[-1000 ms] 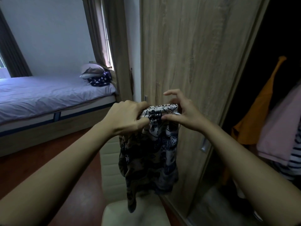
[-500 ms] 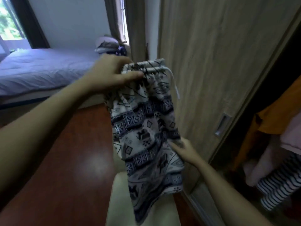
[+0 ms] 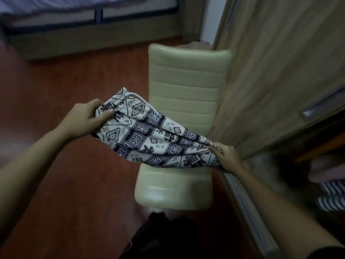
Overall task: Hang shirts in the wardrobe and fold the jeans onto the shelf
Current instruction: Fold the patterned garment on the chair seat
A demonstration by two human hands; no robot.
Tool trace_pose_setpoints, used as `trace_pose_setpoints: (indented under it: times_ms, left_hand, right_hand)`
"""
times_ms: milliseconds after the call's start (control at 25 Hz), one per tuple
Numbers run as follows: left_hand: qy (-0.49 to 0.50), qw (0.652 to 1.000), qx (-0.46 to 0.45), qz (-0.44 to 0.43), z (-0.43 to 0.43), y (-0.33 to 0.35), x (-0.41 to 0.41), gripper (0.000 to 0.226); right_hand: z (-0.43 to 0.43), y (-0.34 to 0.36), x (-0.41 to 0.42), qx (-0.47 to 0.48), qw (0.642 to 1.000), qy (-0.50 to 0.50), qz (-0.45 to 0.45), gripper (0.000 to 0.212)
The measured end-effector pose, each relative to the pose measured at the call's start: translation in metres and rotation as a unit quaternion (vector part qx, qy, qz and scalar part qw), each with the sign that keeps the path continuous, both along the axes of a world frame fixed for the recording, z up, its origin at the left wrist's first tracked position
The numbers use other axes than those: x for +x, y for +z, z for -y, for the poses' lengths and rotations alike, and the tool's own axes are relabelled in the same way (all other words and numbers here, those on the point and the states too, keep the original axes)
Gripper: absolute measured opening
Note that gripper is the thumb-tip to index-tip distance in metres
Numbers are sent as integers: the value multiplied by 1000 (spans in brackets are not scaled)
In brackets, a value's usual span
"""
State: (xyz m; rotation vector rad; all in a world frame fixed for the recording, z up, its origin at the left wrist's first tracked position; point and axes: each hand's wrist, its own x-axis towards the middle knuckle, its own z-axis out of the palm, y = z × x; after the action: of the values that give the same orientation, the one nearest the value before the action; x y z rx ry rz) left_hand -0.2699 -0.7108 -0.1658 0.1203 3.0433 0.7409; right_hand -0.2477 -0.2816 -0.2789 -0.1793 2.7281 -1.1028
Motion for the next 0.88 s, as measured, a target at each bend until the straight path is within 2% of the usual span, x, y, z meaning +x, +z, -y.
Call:
trace_pose_setpoints:
  times_ms: [160,320,400,480,600,720,800,880]
  left_hand:
    - [40,994,31,97,10,-46,-20,58]
    - [70,980,-26,182,14,-157,-60,42]
    - [86,976,-45,193,8,-226,-75,41]
    - [97,974,-69,191,-3,-276,-85,43]
    - [106,977,-116,144,-29,-320,-94,48]
    - [122,979,-133,90,-65,-314,-90,48]
    - [123,983,-116,71,-99,-308,-72,42]
    - [98,988,-97,66,-143,-314,-42,38]
  right_hand:
    - [5,-36,-20,33,998,29,48,55]
    - [8,-129,-60,76,988,61,121,36]
    - [10,-192,-76,82,983,62,153,39]
    - [13,-235,-84,105,980,53,160,34]
    - [3,-273,-83,133,977,30,162,34]
    - [-18,-287,-62,144,963,5,228,54]
    - [-26,-294,-46,112,951,-42,285,52]
    - [-25,-296,-39,89,953,-81,277,45]
